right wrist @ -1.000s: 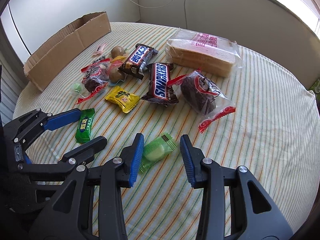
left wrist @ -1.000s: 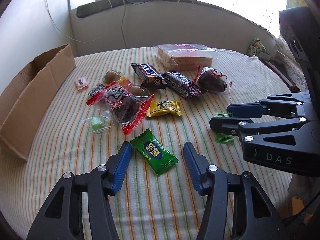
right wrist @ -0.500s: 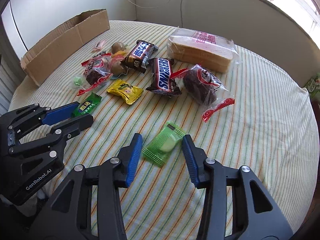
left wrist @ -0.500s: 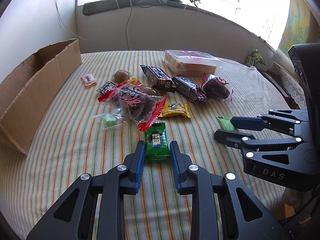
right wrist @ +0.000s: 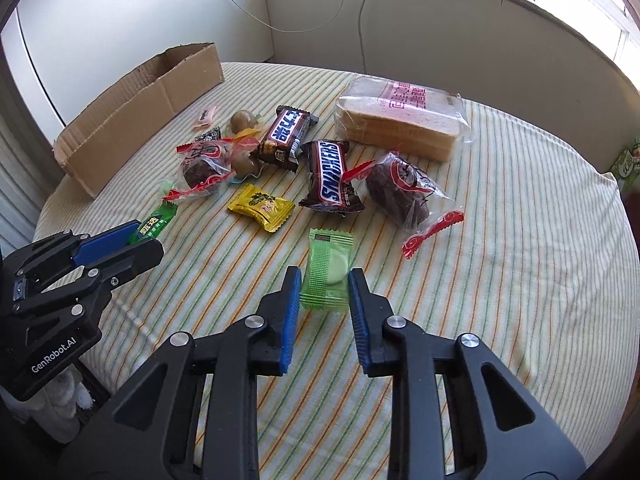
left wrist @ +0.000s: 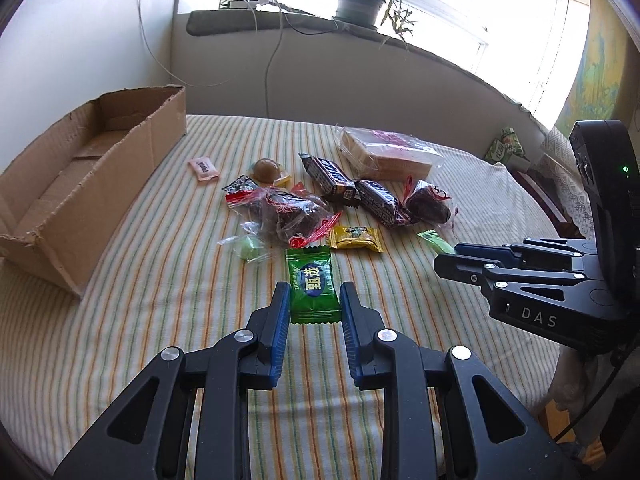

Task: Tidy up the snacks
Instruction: 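Carry both candies over the cardboard box and open both tools to drop them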

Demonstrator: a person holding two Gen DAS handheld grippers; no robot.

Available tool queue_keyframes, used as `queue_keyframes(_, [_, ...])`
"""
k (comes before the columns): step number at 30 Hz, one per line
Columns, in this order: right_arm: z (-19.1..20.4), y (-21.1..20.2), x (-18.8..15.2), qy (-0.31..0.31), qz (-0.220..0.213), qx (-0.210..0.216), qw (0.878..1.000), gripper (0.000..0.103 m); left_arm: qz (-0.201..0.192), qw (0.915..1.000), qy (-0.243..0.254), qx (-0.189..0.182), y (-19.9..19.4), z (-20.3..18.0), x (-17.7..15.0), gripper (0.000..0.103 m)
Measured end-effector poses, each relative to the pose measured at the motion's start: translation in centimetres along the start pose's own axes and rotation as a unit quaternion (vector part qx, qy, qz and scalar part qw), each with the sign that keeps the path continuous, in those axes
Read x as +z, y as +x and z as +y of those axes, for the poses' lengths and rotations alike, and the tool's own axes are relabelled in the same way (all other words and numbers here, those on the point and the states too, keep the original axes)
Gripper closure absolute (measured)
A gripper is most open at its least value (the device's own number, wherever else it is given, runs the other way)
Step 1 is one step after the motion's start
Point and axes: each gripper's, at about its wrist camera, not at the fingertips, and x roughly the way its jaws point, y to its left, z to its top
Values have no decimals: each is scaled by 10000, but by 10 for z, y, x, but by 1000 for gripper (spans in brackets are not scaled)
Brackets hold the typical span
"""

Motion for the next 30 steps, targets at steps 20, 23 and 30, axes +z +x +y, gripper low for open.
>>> queue_keyframes(20, [81,2,69,-558,-546,455,9959,78,-628,9959,-385,534,-44,68,29,80])
queue_keyframes(23, [95,10,81,-661,-550,572,9947,78,-720,9943,-439,650,-50,82,34,80])
queue_keyframes(30, [134,25,113,-971,-672,831,9895,78,-904,9893,-639,948,-57,119,45,80])
